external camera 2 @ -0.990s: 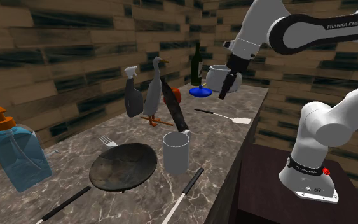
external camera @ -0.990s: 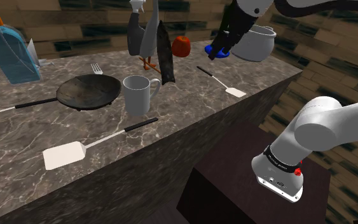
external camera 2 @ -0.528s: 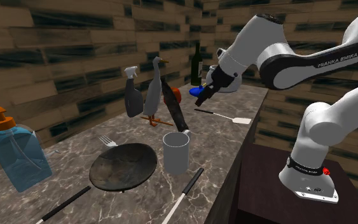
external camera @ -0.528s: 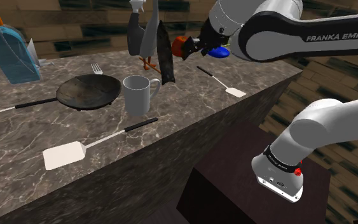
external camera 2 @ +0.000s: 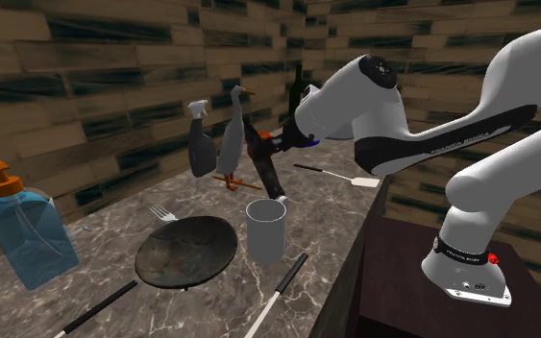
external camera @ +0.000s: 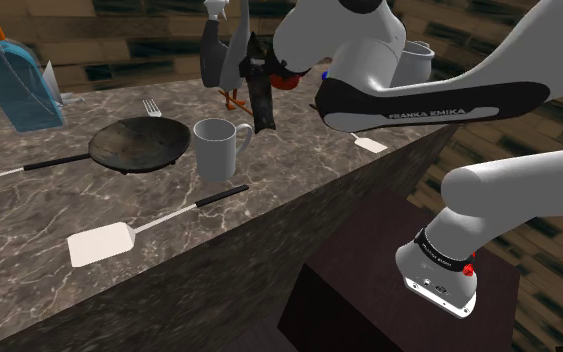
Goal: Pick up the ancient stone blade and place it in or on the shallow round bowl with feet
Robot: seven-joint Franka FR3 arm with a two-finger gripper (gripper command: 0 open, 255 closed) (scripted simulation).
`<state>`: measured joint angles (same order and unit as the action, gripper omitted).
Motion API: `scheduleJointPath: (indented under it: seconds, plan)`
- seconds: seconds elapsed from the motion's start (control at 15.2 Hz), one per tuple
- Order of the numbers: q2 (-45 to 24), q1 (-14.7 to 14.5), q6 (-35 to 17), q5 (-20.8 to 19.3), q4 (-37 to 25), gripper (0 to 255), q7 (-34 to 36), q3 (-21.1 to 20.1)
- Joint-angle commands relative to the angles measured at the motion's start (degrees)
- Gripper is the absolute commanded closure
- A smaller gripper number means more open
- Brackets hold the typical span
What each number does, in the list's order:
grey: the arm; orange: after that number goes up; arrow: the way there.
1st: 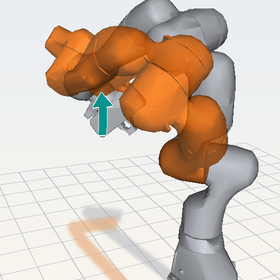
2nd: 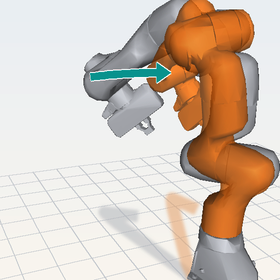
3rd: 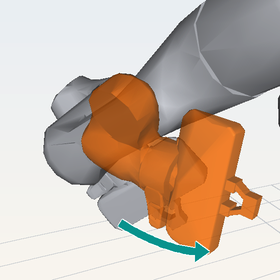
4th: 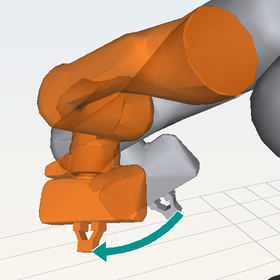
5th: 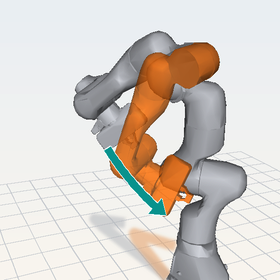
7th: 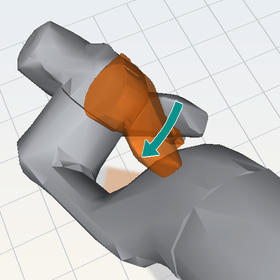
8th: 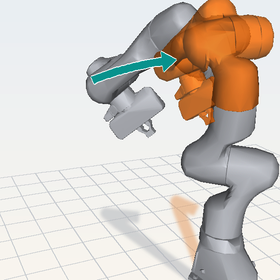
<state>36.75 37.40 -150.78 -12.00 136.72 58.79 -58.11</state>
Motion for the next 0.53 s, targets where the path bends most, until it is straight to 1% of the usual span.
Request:
scheduleJointPath:
  seconds: [0.0, 0.26, 0.33, 0.46]
  plan:
    - [-0.4, 2.9, -1.5, -1.0, -0.4, 0, 1.8, -2.4]
    - [-2.0, 7.4, -4.1, -2.5, -0.8, 0, 2.9, -5.5]
    - [-2.7, 9.3, -5.1, -3.2, -1.1, 0, 3.4, -6.9]
    - [-2.7, 9.4, -5.1, -3.1, -1.1, 0, 3.3, -6.9]
